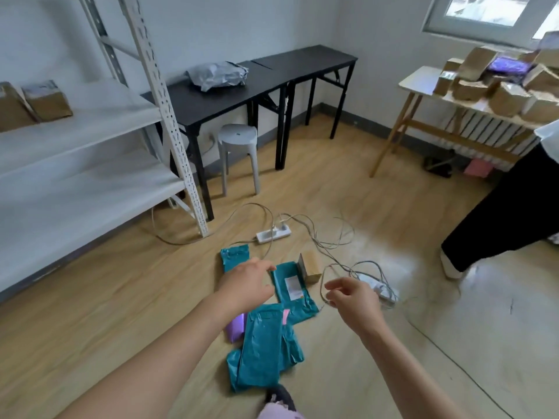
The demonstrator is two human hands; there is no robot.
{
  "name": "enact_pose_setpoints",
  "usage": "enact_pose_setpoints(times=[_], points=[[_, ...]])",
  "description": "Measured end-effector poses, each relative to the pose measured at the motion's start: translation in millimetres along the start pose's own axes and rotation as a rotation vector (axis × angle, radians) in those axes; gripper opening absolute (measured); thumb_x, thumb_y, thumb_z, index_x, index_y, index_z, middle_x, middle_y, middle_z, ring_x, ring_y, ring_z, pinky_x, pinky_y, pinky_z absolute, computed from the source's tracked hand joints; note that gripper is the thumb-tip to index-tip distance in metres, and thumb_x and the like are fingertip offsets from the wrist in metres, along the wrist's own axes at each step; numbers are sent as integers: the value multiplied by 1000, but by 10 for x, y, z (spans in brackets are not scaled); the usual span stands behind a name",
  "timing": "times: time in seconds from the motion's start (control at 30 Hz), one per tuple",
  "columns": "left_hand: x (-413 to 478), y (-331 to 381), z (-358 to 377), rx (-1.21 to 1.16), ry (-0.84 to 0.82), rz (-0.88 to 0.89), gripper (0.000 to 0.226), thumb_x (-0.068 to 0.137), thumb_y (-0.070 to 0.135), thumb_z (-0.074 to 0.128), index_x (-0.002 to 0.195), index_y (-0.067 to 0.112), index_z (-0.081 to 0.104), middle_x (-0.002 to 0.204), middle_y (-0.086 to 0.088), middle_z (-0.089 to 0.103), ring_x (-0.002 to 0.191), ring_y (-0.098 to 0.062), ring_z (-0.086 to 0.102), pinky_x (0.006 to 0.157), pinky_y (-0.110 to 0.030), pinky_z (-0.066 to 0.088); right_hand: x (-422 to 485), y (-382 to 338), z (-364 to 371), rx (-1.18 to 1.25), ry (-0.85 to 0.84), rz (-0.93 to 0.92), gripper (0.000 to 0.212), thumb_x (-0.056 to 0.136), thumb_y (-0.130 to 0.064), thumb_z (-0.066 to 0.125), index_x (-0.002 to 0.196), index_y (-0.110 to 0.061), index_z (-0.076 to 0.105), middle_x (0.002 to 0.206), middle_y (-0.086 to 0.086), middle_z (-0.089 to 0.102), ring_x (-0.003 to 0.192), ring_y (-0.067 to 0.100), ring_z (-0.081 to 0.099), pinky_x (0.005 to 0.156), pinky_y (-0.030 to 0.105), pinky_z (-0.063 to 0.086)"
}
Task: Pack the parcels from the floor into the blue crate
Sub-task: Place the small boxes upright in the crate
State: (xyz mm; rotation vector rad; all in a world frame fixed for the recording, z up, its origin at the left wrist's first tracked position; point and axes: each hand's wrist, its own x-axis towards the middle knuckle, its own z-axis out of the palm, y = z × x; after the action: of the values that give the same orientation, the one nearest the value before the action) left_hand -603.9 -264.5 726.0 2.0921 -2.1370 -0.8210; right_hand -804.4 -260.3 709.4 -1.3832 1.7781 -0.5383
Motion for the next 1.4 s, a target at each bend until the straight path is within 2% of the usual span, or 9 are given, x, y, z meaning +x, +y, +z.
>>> enact_pose_setpoints(times=[0.2, 0.33, 0.4, 0.57, 0.7, 0.83, 0.93, 1.17, 1.4], points=[[946, 171, -113, -73, 14, -47, 45, 92, 27, 51, 136, 27, 43, 137, 4, 45, 119, -16, 49, 88, -28, 41, 1007, -156, -319, -80, -57, -17, 35, 87, -7, 54, 67, -35, 59, 93, 1, 70, 89, 15, 65, 78, 30, 53], [1497, 178, -271, -63, 14, -106, 44, 91, 27, 50, 134, 27, 44, 138, 2, 44, 121, -18, 48, 91, -31, 41, 1666, -289, -416, -153, -106, -7, 22, 87, -10, 53, 93, -24, 68, 98, 0, 70, 82, 16, 67, 67, 25, 55], [1753, 205, -324, -78, 8, -140, 43, 91, 27, 50, 134, 26, 45, 139, 2, 44, 121, -20, 48, 91, -31, 40, 1979, -354, -452, -188, -130, -8, 23, 88, -10, 53, 100, -22, 68, 100, -2, 69, 83, 14, 66, 57, 16, 47], [2325, 258, -282, -118, -1, -200, 41, 92, 28, 50, 133, 26, 46, 137, 2, 45, 118, -19, 50, 90, -31, 41, 2666, -376, -460, -289, -218, -30, 26, 89, -8, 51, 106, -20, 66, 107, -2, 67, 86, 9, 61, 64, 15, 44], [2809, 248, -154, -173, 15, -292, 43, 92, 28, 49, 134, 28, 44, 137, 4, 45, 120, -16, 49, 94, -33, 44, 3314, -317, -443, -347, -274, -75, 30, 90, -9, 52, 116, -20, 62, 125, 0, 59, 87, 9, 52, 69, 15, 41], [3298, 298, 26, -253, 80, -423, 43, 93, 28, 50, 135, 26, 43, 137, 4, 45, 119, -15, 50, 90, -29, 43, 4027, -232, -447, -520, -351, -149, 40, 91, -14, 52, 130, -22, 51, 139, 2, 45, 72, 4, 43, 56, 5, 31], [3669, 327, 235, -306, 102, -539, 43, 92, 27, 50, 135, 25, 43, 139, 2, 45, 123, -18, 48, 95, -31, 40, 4558, -133, -349, -593, -434, -156, 45, 89, -13, 52, 133, -21, 47, 139, 6, 43, 68, 6, 41, 68, 16, 37], [4592, 38, 1044, -371, 148, -614, 45, 90, 23, 51, 135, 29, 47, 135, 3, 47, 124, -17, 47, 100, -33, 40, 5555, 496, 308, -686, -526, -113, 52, 87, -15, 53, 137, -21, 42, 136, 8, 43, 110, 22, 55, 81, 26, 44], [5412, -586, 2329, -390, 81, -642, 48, 93, 25, 49, 139, 31, 40, 139, 2, 42, 126, -19, 44, 100, -33, 40, 6250, 1658, 1283, -751, -563, -34, 58, 85, -18, 54, 139, -20, 35, 134, 8, 42, 99, 24, 59, 77, 31, 50]])
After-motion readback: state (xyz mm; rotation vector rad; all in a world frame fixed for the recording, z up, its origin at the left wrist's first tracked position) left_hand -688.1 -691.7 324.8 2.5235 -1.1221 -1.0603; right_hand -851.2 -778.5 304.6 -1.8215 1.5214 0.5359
